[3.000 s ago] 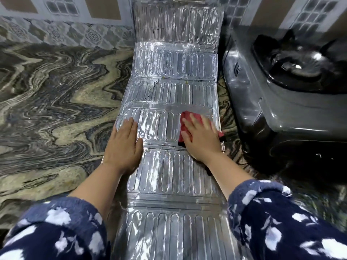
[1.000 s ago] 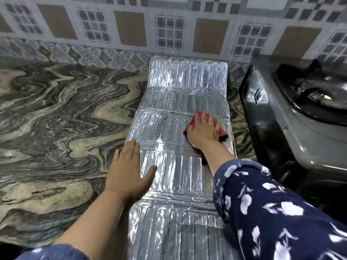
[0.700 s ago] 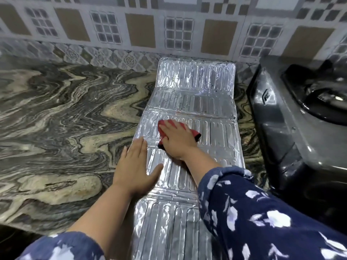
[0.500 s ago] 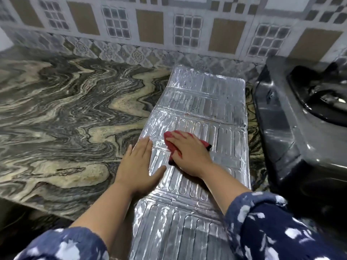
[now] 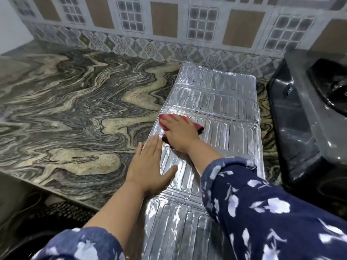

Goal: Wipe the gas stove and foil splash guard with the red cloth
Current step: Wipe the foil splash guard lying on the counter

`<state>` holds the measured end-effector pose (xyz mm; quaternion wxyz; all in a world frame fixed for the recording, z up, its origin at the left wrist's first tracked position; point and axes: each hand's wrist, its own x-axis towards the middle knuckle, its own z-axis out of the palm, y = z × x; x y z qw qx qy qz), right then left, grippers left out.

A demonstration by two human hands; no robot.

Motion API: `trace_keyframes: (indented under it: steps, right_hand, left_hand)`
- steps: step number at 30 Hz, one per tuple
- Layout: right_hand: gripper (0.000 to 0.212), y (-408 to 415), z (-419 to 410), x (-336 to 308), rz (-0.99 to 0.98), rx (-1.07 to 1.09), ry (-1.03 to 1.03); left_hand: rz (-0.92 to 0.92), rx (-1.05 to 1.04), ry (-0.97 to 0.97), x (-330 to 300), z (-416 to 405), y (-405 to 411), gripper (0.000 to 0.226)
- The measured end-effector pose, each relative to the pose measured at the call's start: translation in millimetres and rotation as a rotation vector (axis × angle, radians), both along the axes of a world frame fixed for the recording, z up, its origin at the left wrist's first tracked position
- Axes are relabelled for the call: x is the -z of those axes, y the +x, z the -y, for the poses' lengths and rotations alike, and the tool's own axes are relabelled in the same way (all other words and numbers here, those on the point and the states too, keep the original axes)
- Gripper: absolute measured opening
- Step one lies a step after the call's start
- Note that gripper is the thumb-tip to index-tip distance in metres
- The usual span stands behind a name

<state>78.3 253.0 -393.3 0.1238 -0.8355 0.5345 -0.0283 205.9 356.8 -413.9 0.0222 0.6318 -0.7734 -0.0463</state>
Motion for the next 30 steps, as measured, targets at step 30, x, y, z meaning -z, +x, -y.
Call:
trace_keyframes:
  steps: [30]
  right_hand:
    - [0.069,-52,-22,13,0.03,0.241,-0.095]
  left_hand:
    - [-0.02,0.053,0.047,-11,161,6,0.072]
